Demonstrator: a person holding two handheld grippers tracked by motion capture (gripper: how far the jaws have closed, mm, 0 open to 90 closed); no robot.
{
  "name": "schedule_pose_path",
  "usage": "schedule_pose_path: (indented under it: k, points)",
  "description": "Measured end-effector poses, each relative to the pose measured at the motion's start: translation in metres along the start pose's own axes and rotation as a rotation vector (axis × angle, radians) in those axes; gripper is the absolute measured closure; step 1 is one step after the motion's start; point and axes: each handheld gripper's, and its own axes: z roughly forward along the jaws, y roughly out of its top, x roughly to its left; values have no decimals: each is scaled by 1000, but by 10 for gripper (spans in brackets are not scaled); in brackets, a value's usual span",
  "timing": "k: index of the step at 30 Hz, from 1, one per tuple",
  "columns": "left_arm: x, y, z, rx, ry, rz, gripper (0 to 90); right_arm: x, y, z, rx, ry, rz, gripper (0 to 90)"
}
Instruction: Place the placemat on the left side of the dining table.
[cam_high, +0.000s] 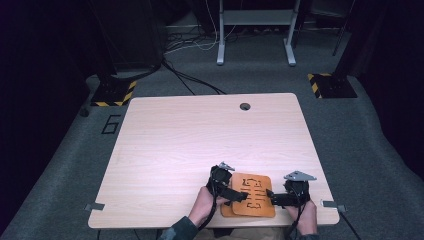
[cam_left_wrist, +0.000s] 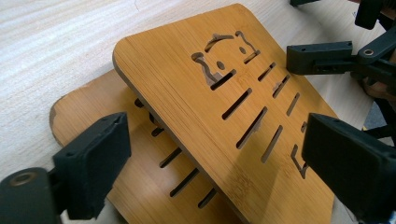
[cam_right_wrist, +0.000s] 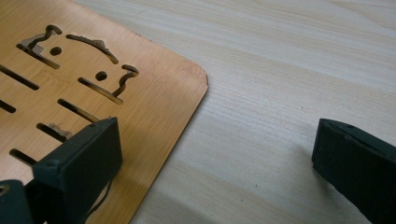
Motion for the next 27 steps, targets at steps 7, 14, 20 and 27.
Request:
schedule_pose_path:
  k: [7,14,20,27]
  points:
    - [1,0,2,0,-32,-16,198,0,0,0,-1,-2,4,8]
    - [-1,1,3,7,-27,-20,316,0,0,0,-2,-3,5,9]
    - [0,1,2,2,-21,-40,362,0,0,0,-2,-4,6,9]
    - [-3,4,-3,4,-29,-38,363,-1,0,0,-4,1,9,10]
